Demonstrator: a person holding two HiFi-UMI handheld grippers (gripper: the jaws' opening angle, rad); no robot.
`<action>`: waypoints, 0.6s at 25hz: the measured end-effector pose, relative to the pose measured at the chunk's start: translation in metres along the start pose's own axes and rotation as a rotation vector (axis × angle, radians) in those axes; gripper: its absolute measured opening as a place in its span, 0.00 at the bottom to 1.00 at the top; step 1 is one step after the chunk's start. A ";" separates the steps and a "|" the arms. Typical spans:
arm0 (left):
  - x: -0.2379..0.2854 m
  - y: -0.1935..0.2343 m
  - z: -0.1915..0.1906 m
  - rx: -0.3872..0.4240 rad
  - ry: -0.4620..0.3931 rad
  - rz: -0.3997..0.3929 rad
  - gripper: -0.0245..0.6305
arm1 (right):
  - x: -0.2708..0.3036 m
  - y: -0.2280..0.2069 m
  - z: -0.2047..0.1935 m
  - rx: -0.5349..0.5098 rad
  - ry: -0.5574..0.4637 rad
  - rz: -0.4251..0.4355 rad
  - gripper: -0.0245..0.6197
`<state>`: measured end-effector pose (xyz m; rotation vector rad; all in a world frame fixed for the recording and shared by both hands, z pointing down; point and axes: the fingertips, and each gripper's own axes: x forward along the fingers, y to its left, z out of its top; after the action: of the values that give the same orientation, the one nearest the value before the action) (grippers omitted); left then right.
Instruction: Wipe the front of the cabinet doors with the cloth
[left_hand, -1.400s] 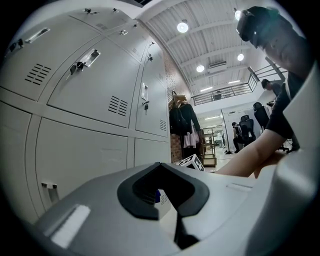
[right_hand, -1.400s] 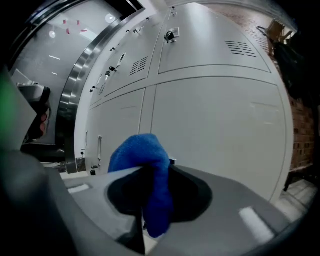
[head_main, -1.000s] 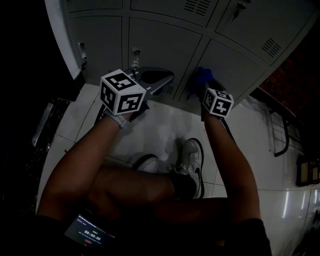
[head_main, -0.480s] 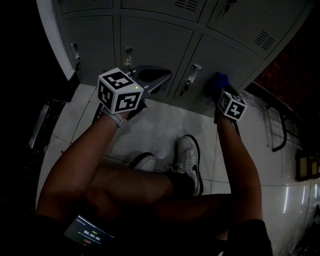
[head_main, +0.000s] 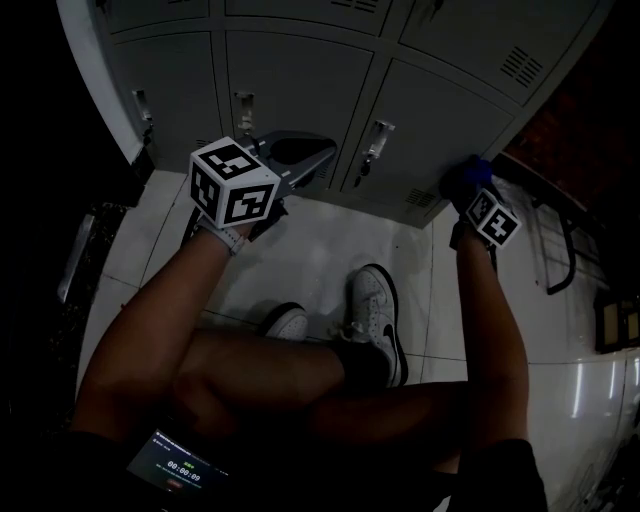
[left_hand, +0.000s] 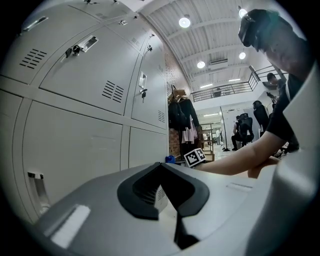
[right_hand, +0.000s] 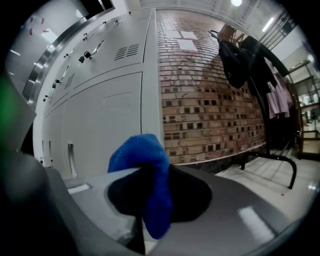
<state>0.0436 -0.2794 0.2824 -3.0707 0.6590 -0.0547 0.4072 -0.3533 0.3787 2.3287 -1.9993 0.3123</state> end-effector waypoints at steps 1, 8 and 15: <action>0.001 0.000 -0.001 0.001 0.001 -0.001 0.04 | -0.001 0.003 -0.001 0.001 -0.003 0.008 0.16; 0.001 0.004 -0.002 0.000 0.000 0.009 0.04 | -0.002 0.100 -0.036 -0.018 0.035 0.181 0.16; -0.004 0.009 0.000 -0.007 -0.020 0.016 0.04 | 0.006 0.170 -0.071 -0.152 0.063 0.289 0.16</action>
<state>0.0358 -0.2859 0.2821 -3.0679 0.6850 -0.0211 0.2325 -0.3741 0.4343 1.9194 -2.2414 0.2331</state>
